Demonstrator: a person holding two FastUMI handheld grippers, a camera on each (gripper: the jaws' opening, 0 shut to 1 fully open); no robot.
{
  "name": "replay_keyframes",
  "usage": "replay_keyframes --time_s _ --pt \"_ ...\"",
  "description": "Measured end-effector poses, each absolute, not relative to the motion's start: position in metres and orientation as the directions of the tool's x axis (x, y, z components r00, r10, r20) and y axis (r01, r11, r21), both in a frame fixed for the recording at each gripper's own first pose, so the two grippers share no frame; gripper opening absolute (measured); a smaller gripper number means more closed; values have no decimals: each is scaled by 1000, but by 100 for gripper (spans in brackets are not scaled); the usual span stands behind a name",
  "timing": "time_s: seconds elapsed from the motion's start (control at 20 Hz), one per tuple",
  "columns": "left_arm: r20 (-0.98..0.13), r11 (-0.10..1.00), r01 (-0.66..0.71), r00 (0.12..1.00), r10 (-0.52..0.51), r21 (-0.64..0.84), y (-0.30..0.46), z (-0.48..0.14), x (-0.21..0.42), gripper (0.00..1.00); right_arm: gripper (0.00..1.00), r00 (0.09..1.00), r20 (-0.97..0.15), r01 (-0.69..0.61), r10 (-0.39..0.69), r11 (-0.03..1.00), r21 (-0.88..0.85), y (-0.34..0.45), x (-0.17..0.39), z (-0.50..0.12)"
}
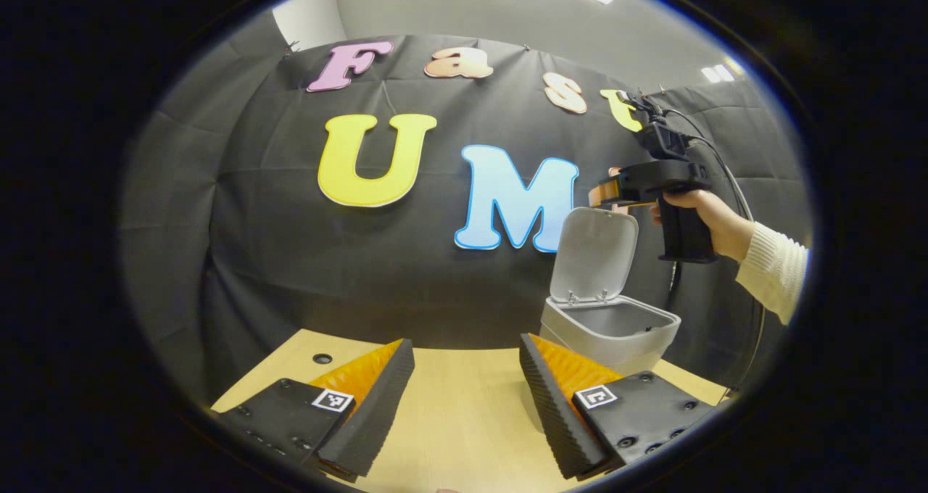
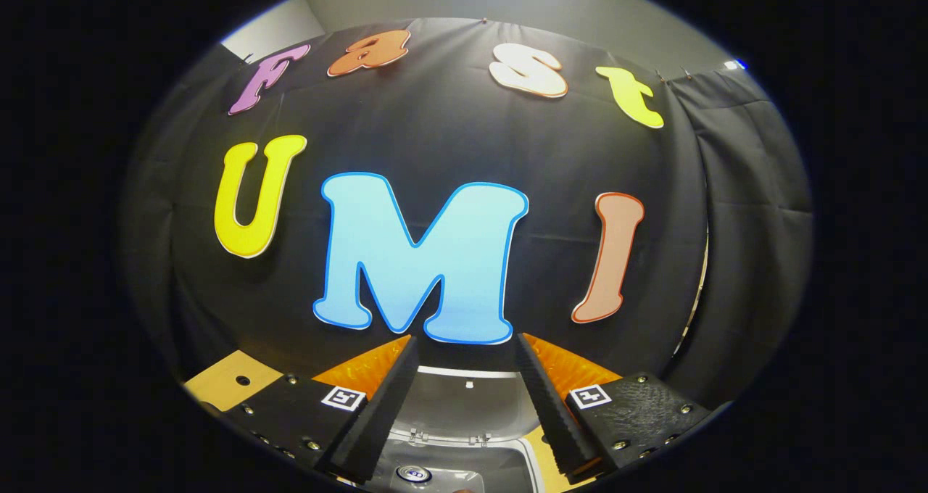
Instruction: Press the lid of the desktop garbage bin to open it, pick up the crumpled paper on the desktop and throw it into the bin, then pick up the pop can on the desktop and drop it into the bin, and finally close the garbage bin lid.
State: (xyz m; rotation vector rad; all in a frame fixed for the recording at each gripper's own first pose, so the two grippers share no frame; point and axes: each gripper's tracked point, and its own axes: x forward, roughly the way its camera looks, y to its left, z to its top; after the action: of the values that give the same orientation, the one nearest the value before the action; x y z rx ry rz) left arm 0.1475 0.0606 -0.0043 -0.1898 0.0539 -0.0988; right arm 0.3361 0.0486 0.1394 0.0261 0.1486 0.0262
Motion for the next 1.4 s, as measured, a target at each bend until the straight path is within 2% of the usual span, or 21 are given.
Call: replay_keyframes --time_s 0.5,0.7,0.95,1.0,1.4 --pt "-43 976 53 997 -63 -212 57 -7 144 95 88 987 -144 -73 76 997 28 51 319 135" --pt "-35 978 54 997 -63 -204 48 -7 135 95 85 986 -136 -89 94 995 47 52 300 129" --pt "-45 975 58 997 -69 -214 35 -12 124 95 87 983 -140 -104 122 986 128 54 267 114" --pt "-47 975 62 996 -74 -214 33 -12 121 95 85 981 -146 -109 130 984 143 55 261 110" --pt "-44 978 65 996 -75 -197 29 -6 113 95 88 966 -203 -129 162 977 167 58 222 81"
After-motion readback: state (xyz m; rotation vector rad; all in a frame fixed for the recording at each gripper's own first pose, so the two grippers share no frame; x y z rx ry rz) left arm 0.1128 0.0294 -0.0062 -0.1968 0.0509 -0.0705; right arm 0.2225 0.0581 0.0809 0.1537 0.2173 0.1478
